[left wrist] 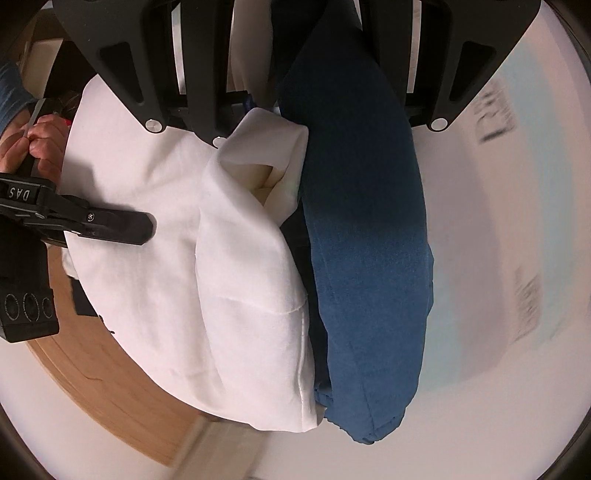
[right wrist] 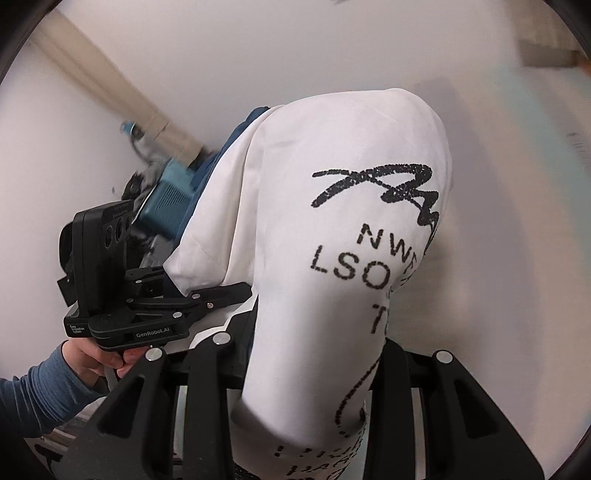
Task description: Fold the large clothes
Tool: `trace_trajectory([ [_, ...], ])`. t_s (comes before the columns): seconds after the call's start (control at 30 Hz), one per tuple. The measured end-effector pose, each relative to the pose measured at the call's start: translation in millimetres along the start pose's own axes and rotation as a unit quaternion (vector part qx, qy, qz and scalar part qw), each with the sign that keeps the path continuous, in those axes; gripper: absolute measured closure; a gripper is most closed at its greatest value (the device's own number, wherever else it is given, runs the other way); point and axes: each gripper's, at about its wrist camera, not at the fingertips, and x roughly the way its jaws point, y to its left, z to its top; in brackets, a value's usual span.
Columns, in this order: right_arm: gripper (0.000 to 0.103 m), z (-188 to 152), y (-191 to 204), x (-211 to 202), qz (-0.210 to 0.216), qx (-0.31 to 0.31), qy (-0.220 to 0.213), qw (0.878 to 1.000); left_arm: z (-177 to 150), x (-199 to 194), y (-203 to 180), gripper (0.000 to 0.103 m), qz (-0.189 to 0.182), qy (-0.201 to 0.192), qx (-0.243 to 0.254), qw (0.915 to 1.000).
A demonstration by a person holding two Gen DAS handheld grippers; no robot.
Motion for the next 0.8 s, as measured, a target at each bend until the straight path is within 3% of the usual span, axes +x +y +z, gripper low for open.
trace_trajectory([
  [0.07,0.071,1,-43,-52,-0.02,0.006,-0.015,1.0,24,15,-43,0.073,-0.009,-0.003,0.019,0.9998],
  [0.23,0.071,2,-142,-179,-0.082,0.028,-0.046,0.995,99,71,-191,0.074,-0.059,-0.012,0.072,0.9956],
  [0.53,0.071,6,-310,-390,-0.202,0.077,-0.082,0.973,224,164,-447,0.074,-0.141,-0.005,0.167,0.9759],
  [0.7,0.071,3,-412,-455,-0.244,0.128,-0.077,0.958,266,239,-546,0.074,-0.164,0.021,0.195,0.9667],
  [0.8,0.071,-4,-472,-459,-0.261,0.163,-0.065,0.949,267,286,-582,0.074,-0.16,0.038,0.21,0.9638],
])
